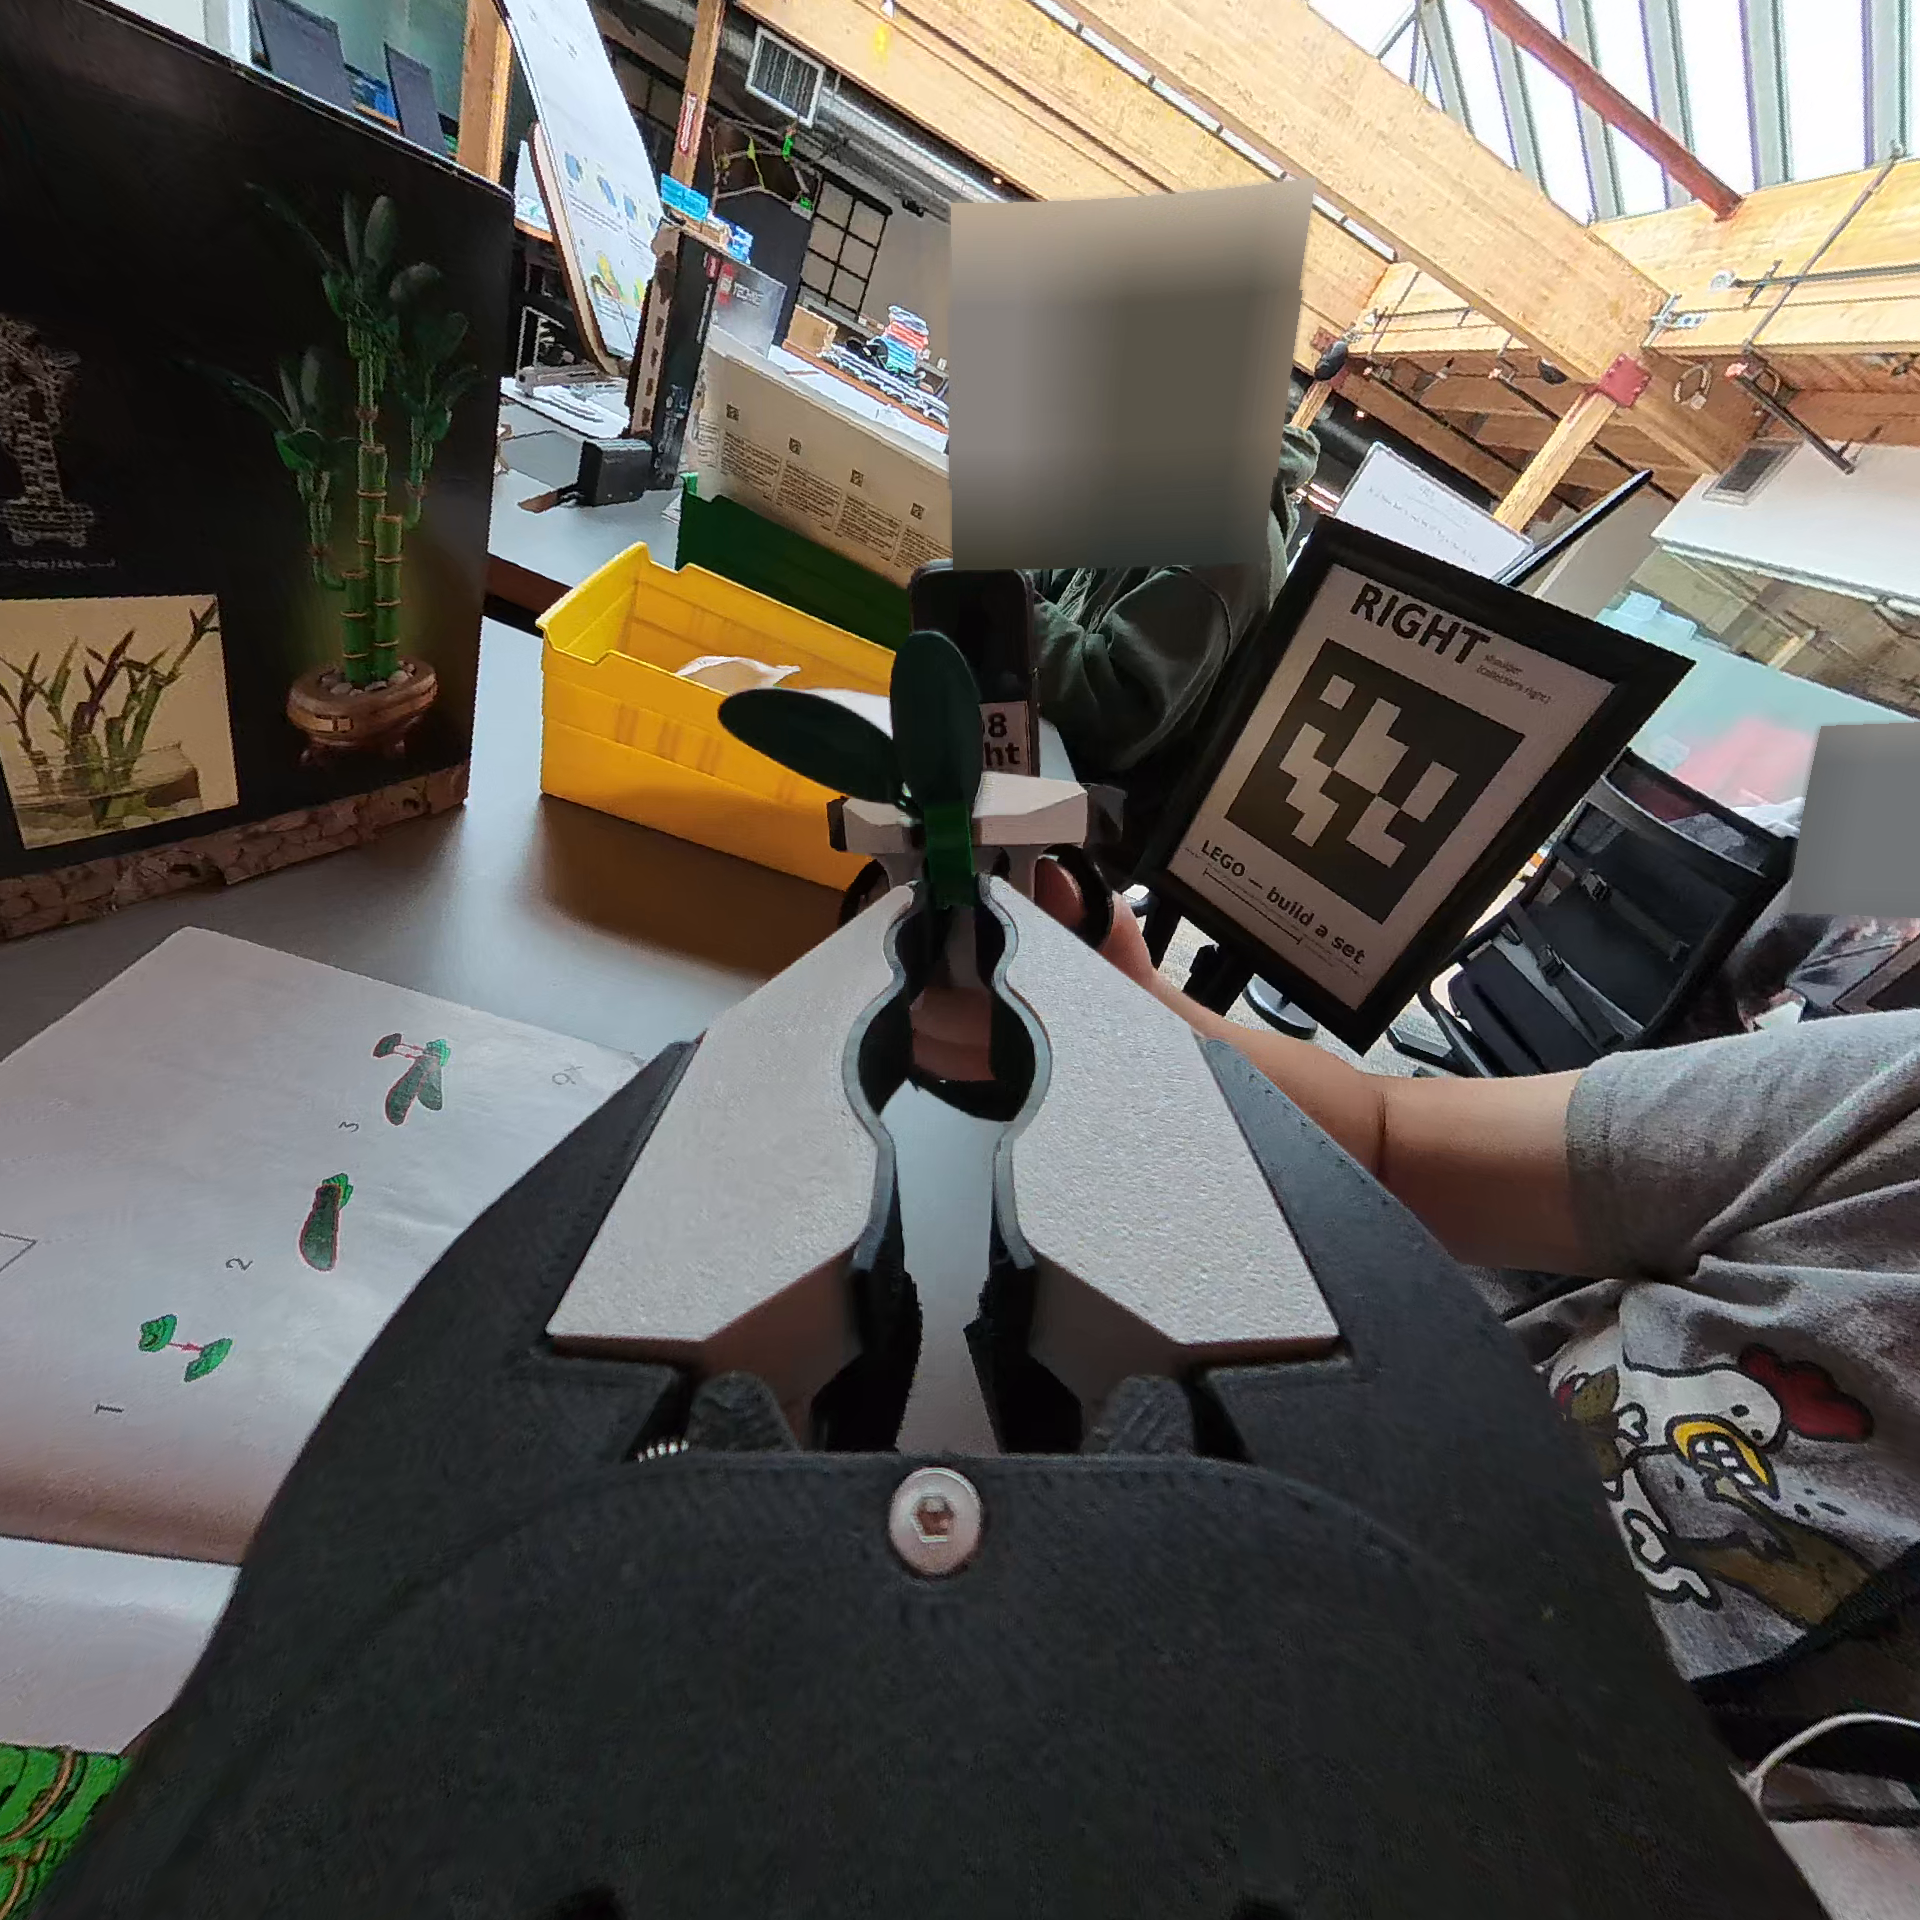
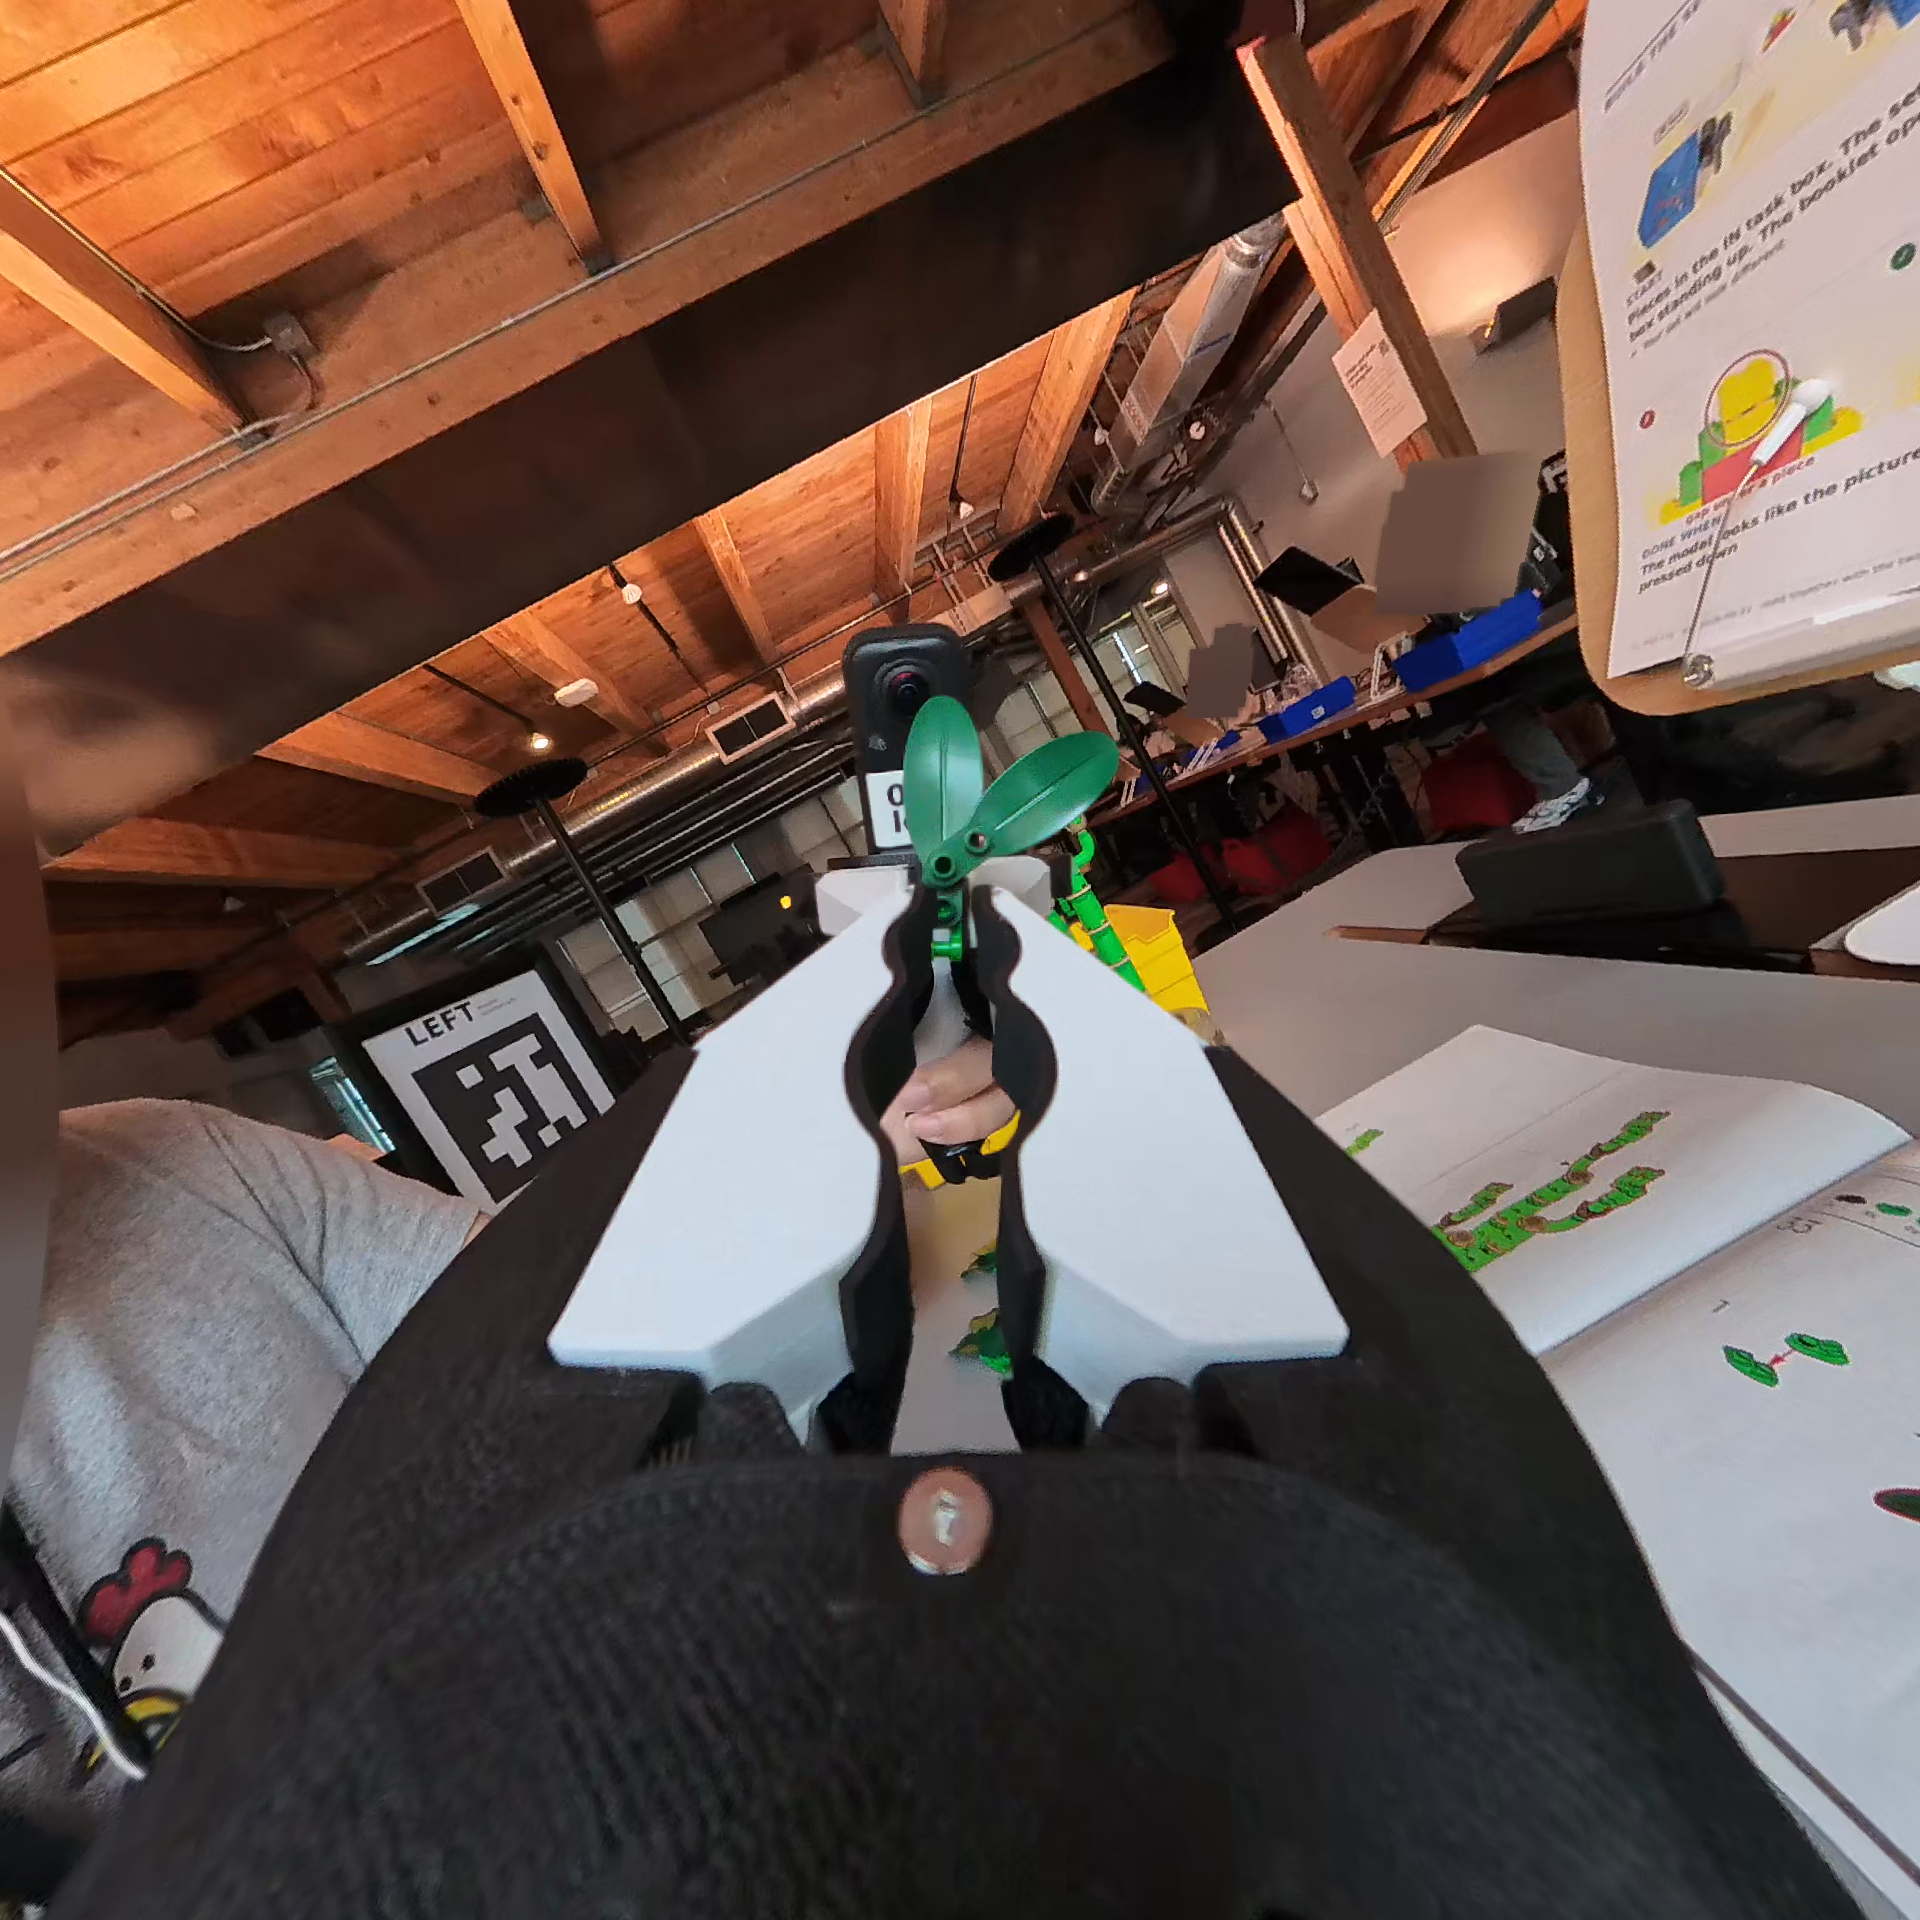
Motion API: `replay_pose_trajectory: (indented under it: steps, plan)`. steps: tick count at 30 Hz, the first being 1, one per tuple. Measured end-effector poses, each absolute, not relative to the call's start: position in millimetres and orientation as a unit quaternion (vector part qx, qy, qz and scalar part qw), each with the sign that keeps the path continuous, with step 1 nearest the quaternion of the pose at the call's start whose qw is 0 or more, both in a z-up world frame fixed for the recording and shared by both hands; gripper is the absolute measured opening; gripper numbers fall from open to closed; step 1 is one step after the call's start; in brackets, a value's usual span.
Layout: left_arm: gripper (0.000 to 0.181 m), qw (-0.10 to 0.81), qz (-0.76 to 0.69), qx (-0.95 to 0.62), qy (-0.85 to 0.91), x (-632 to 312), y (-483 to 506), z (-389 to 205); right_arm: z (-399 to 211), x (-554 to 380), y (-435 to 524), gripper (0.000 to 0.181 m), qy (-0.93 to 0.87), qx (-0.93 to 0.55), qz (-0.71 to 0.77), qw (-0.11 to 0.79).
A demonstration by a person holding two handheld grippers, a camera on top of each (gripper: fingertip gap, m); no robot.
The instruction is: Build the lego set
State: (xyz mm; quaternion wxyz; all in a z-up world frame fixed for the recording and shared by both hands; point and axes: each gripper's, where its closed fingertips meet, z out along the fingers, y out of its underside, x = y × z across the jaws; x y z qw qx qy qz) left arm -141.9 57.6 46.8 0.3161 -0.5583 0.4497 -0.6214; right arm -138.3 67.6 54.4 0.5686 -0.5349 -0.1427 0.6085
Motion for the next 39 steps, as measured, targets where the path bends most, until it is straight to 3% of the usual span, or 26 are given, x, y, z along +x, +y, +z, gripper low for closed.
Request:
replay_pose_trajectory:
  steps: [5,15,22,26,39]
  plan:
    - [0.005,0.317,-0.612,-0.565,0.454,-142,59,44,50,-141,67,0.011,-0.148,-0.541,0.622,0.546]
    - [0.006,0.311,-0.626,-0.554,0.452,-144,57,49,49,-147,62,0.005,-0.162,-0.538,0.633,0.533]
    - [0.022,0.303,-0.630,-0.549,0.458,-147,57,51,46,-153,60,0.005,-0.184,-0.548,0.617,0.534]
    - [0.011,0.298,-0.621,-0.555,0.466,-145,55,45,42,-158,59,0.005,-0.199,-0.557,0.603,0.535]
    - [0.009,0.271,-0.629,-0.547,0.481,-152,51,44,41,-161,55,0.005,-0.214,-0.559,0.605,0.525]
